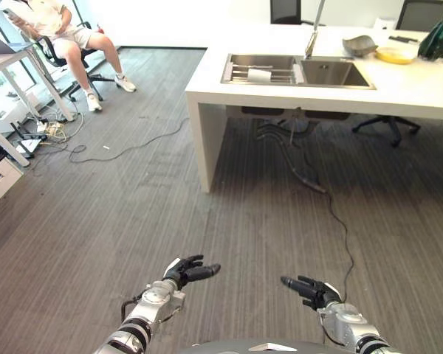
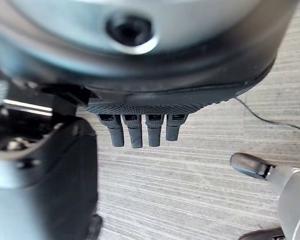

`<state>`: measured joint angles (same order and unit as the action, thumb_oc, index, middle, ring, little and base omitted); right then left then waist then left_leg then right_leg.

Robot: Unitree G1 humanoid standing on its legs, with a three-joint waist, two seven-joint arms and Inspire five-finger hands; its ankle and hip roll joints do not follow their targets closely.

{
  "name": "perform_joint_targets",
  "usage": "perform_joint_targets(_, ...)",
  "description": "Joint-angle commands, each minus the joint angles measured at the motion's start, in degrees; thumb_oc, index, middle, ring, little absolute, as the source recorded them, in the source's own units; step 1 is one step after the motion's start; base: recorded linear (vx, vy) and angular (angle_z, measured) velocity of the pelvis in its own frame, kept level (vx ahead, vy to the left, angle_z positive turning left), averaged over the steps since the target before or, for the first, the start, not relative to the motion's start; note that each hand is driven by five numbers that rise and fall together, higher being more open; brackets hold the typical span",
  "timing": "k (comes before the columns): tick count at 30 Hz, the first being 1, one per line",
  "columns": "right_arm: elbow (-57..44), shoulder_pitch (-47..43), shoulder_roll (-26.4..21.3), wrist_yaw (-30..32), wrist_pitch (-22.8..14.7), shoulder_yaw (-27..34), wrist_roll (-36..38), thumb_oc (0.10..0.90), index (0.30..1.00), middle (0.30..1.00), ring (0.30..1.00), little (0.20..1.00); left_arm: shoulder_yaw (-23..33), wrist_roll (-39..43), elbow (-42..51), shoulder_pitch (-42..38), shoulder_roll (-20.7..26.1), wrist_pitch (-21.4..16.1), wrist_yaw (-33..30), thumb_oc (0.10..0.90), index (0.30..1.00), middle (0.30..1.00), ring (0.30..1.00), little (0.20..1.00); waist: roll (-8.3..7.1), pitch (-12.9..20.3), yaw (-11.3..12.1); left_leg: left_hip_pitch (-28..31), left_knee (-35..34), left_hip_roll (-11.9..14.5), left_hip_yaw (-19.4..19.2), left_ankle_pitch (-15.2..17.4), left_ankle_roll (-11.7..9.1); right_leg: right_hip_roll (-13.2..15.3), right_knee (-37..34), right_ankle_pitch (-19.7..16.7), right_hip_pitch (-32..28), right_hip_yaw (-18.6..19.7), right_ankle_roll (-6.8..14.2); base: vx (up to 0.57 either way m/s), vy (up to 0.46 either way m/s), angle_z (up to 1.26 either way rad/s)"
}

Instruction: Place the dishes in the dishwasher.

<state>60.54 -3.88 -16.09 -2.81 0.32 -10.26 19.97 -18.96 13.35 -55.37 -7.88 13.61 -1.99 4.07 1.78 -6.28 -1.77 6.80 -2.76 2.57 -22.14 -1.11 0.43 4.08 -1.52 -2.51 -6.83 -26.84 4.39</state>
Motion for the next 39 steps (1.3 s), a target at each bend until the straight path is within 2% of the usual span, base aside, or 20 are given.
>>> perform_joint_targets(1, -0.3, -3.5, -3.6, 0.1, -1.6, -1.3, -2.7, 0.800, 0.900, 0.900, 0.900, 0.900, -0.3, 0.5, 0.0, -4.4, -0.3, -2.2, -0.3, 0.800, 0.900, 0.900, 0.900, 0.900, -0.46, -1.3, 0.5, 2.4, -2.2, 4.1, -1.8, -0.8, -7.6, 2.0, -3.5, 3.4, -2.1, -1.0, 5.1, 0.00, 0.000, 0.00)
perform_joint_targets(8, -0.2, -3.4, -3.3, 0.3, -1.6, -1.9, -2.9, 0.800, 0.900, 0.900, 0.900, 0.900, 0.6, 1.4, -1.5, -4.0, -1.3, -2.2, -1.9, 0.800, 0.900, 0.900, 0.900, 0.900, -0.51, -1.1, 0.9, 2.1, -2.2, 3.9, -1.4, -1.0, -7.5, 2.1, -3.5, 3.4, -2.1, -1.3, 5.0, 0.00, -0.002, 0.02)
perform_joint_targets(12, 2.8, -2.8, -1.9, -0.4, -1.3, -2.6, -2.1, 0.800, 0.900, 0.900, 0.900, 0.900, -0.3, -1.8, -5.8, -4.1, -2.7, -2.0, -2.8, 0.800, 0.900, 0.900, 0.900, 0.900, -0.69, -0.9, 1.0, 2.1, -2.2, 3.7, -1.1, -1.0, -7.4, 2.1, -3.5, 3.4, -2.2, -1.4, 4.9, 0.00, -0.004, 0.03)
perform_joint_targets(25, 6.7, -1.0, -0.2, -1.3, -1.4, -2.6, -0.3, 0.800, 0.900, 0.900, 0.900, 0.900, -2.0, -5.7, -10.3, -3.8, -4.0, -1.9, -2.7, 0.800, 0.900, 0.900, 0.900, 0.900, -0.84, -1.2, 0.7, 2.1, -2.2, 3.3, -1.2, -0.8, -7.1, 2.5, -3.5, 3.1, -2.1, -1.6, 4.9, 0.00, 0.000, 0.00)
perform_joint_targets(39, 9.5, -0.7, 0.6, -0.9, -0.8, -3.8, -3.1, 0.800, 0.900, 0.900, 0.900, 0.900, -2.9, -6.5, -12.3, -2.9, -5.0, -1.7, -3.2, 0.800, 0.900, 0.900, 0.900, 0.900, -0.92, -2.0, 0.2, 1.3, -2.2, 3.0, -0.9, -1.0, -6.8, 2.9, -3.5, 2.6, -1.3, -1.7, 4.8, 0.00, 0.000, 0.00)
